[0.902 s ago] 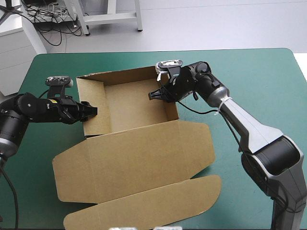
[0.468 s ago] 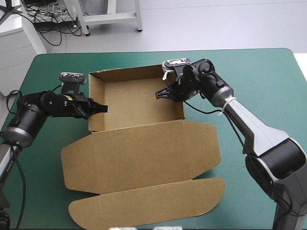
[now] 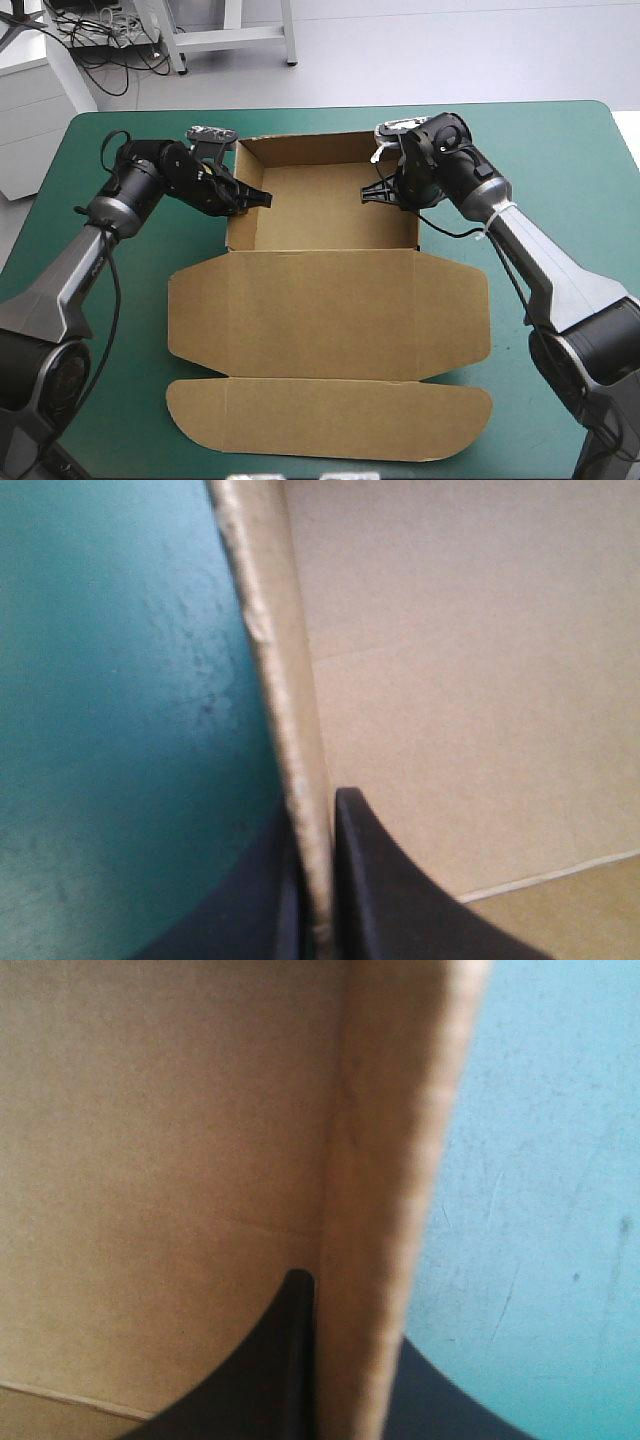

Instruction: Fold the box

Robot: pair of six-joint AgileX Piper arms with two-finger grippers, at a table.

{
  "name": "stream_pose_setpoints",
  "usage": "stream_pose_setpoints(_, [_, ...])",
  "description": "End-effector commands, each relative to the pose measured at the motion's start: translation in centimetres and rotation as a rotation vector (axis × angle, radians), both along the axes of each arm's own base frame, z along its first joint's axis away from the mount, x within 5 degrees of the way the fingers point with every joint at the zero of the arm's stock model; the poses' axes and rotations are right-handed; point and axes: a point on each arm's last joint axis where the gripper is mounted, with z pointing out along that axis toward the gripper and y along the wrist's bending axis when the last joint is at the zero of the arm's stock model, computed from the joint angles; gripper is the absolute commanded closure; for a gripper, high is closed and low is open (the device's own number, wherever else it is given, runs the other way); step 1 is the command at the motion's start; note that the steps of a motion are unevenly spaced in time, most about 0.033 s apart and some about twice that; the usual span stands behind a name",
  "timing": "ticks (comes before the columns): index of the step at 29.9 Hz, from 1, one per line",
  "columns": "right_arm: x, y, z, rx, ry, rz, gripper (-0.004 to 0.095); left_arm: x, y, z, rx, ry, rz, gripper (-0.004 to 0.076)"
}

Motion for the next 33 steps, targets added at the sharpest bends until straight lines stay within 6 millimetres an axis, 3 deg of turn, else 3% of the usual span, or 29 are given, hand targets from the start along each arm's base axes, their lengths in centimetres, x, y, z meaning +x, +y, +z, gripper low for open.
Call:
stream_pose_setpoints(1, [0.0, -1.0, 0.9, 0.084, 0.004, 0.026, 0.0909, 0.6, -0.8, 0.9, -0.038, -0.057, -0.007, 0.0734])
stream_pose_setpoints(9, [1.9, -1.6, -2.8, 0.080, 0.126, 0.027, 0.0908, 2.1, -1.3, -3.2, 0.002, 0.070, -0.014, 0.0734])
stream_pose_setpoints(14, [2.1, -1.4, -3.6, 0.072, 0.147, 0.027, 0.0899, 2.4, -1.4, -4.1, 0.011, 0.100, -0.016, 0.0732])
stream_pose_setpoints(16, [2.1, -1.5, -3.7, 0.063, 0.155, 0.038, 0.0846, 2.4, -1.4, -4.1, 0.017, 0.094, -0.024, 0.0711])
stream_pose_setpoints(18, [2.0, -1.5, -3.7, 0.054, 0.162, 0.052, 0.0706, 2.4, -1.4, -4.1, 0.018, 0.093, -0.026, 0.0649])
stream_pose_setpoints(21, [2.0, -1.5, -3.7, 0.063, 0.158, 0.035, 0.0465, 2.3, -1.4, -4.2, 0.025, 0.099, -0.040, 0.0472])
stream_pose_setpoints(24, [2.1, -1.4, -3.6, 0.069, 0.147, 0.028, 0.0337, 2.3, -1.5, -4.1, 0.008, 0.105, -0.037, 0.0250])
stream_pose_setpoints(26, [2.1, -1.5, -3.6, 0.064, 0.147, 0.027, 0.0325, 2.3, -1.6, -4.1, -0.010, 0.108, -0.034, 0.0159])
stream_pose_setpoints(30, [2.2, -1.5, -3.3, 0.066, 0.140, 0.029, 0.0327, 2.0, -1.6, -3.5, -0.024, 0.097, -0.035, 0.0143])
stream_pose_setpoints(33, [2.3, -1.5, -2.0, 0.067, 0.111, 0.031, 0.0327, 1.6, -1.4, -2.0, -0.031, 0.058, -0.039, 0.0144])
